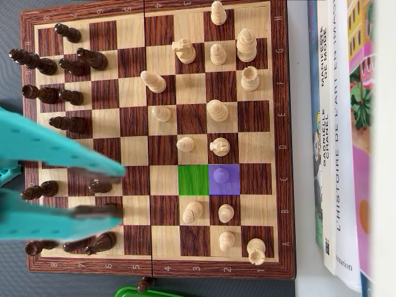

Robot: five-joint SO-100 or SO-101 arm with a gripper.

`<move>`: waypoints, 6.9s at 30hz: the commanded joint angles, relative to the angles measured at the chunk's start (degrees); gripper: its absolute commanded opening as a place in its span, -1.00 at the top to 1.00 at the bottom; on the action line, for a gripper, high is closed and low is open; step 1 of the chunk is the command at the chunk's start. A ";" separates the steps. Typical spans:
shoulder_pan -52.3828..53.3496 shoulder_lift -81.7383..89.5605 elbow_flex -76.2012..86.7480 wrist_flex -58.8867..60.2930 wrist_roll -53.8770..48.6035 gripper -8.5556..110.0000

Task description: Play chess

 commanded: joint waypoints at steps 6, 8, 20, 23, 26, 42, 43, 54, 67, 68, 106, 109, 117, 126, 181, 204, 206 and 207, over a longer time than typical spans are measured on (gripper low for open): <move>0.00 -11.60 -13.45 13.10 -0.26 0.64; -0.09 -14.85 -14.77 15.03 -0.26 0.64; -0.79 -31.90 -28.92 22.50 -0.26 0.64; -1.05 -36.39 -32.87 23.64 -0.26 0.64; -1.05 -40.78 -37.97 26.63 -0.26 0.64; -1.58 -60.29 -55.02 29.62 -0.26 0.64; -1.58 -61.44 -55.90 29.62 -0.26 0.64; -1.58 -67.85 -59.33 29.62 -0.26 0.64; -1.49 -71.89 -59.33 29.36 -0.26 0.64; -1.49 -72.16 -59.33 29.36 -0.26 0.64; -1.05 -78.22 -63.90 29.62 -0.35 0.64; -1.05 -78.22 -63.81 29.62 -0.35 0.64; -1.05 -78.31 -63.72 29.62 -0.35 0.64; -1.05 -78.31 -63.72 29.62 -0.35 0.64; 0.70 -59.24 -44.03 28.92 -2.81 0.78; 1.58 -63.02 -42.36 25.31 -3.25 0.78; 1.58 -63.11 -42.45 25.31 -3.25 0.78; 1.58 -63.19 -42.45 25.31 -3.16 0.78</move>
